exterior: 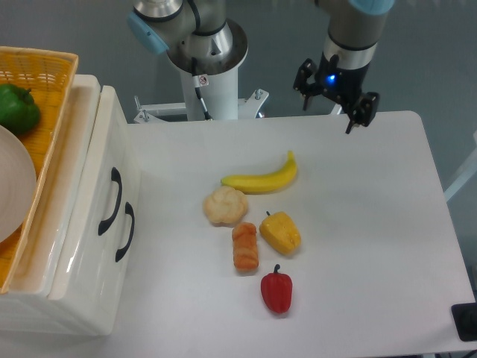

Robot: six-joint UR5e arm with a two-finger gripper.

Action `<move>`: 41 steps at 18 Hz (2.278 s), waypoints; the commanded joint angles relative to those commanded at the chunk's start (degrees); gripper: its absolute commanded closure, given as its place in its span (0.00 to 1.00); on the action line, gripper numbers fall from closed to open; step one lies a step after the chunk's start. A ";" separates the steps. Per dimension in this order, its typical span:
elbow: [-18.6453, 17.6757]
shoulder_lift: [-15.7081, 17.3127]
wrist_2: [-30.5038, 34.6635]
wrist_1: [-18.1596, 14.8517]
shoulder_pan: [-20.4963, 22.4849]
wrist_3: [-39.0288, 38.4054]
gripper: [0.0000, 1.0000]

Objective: Slide open the top white drawer
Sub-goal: 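Move the open gripper down toward the table above the banana, then move the gripper toward the upper drawer's black handle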

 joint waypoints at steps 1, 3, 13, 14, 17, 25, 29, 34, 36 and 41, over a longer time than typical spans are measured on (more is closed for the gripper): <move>0.00 0.00 -0.44 0.00 -0.44 -1.93 0.00; 0.35 -0.18 -0.61 0.00 -2.01 -6.50 0.00; 1.06 -1.14 -4.66 -0.18 -5.88 -16.71 0.00; 1.14 -1.23 -5.18 -0.09 -6.76 -19.24 0.00; 2.11 -2.54 -6.07 0.87 -9.31 -28.13 0.00; 5.09 -6.23 -5.10 1.76 -15.29 -40.60 0.00; 6.86 -8.08 -5.27 1.84 -17.31 -44.48 0.00; 7.47 -10.19 -6.50 4.48 -21.61 -51.86 0.00; 7.30 -10.46 -7.12 4.57 -22.76 -52.22 0.00; 7.30 -10.46 -10.28 4.66 -23.20 -52.14 0.00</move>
